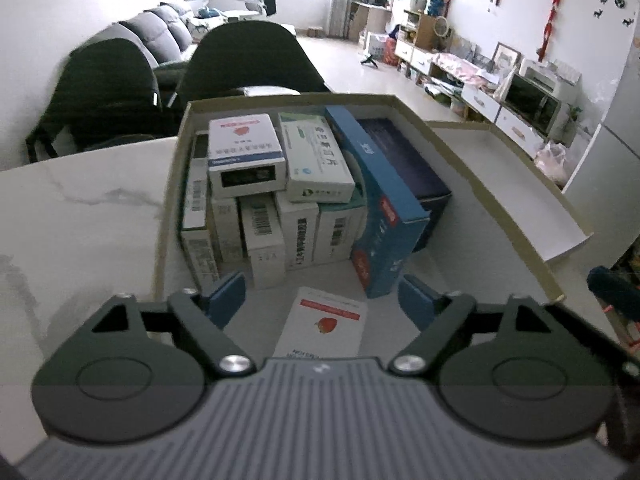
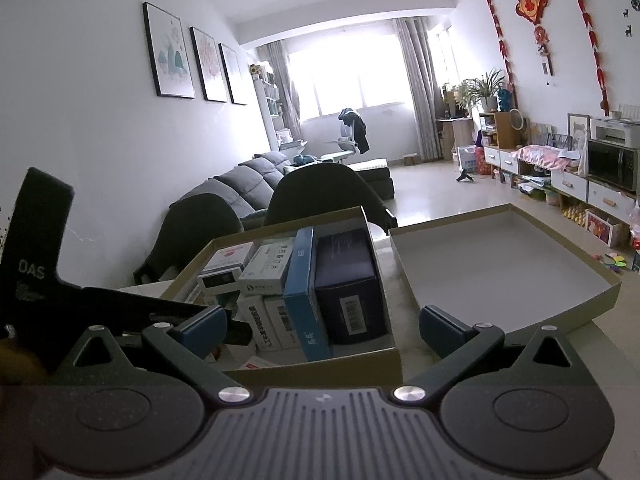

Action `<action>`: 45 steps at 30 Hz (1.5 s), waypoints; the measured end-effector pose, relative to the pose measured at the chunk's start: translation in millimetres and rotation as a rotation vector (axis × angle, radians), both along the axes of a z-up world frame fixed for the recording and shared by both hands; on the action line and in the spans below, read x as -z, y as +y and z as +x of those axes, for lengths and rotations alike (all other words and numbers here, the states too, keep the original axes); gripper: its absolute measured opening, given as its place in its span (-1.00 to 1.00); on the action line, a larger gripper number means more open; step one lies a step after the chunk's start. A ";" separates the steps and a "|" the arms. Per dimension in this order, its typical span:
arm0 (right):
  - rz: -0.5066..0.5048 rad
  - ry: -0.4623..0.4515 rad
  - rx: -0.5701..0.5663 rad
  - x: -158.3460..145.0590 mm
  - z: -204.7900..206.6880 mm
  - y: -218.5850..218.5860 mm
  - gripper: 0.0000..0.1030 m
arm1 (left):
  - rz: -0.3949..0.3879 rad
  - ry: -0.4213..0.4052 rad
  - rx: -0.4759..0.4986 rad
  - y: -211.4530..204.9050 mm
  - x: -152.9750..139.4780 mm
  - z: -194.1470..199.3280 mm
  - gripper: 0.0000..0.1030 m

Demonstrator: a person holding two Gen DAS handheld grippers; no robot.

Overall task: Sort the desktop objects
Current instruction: 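Lower the Cefaclor box into the cardboard box and open the left gripper, then withdraw the left gripper while moving the right gripper to the white lid's edge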

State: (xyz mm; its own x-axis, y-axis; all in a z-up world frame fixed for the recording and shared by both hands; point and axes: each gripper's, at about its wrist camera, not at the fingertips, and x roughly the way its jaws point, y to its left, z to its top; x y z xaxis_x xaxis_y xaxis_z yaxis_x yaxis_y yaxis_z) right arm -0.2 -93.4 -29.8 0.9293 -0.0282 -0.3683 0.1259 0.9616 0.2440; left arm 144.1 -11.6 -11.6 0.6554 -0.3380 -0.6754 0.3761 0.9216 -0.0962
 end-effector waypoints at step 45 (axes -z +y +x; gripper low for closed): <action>0.300 0.303 0.306 67.1 -4.5 -190.4 1.00 | -0.085 -0.365 0.156 -29.1 35.7 -135.2 1.00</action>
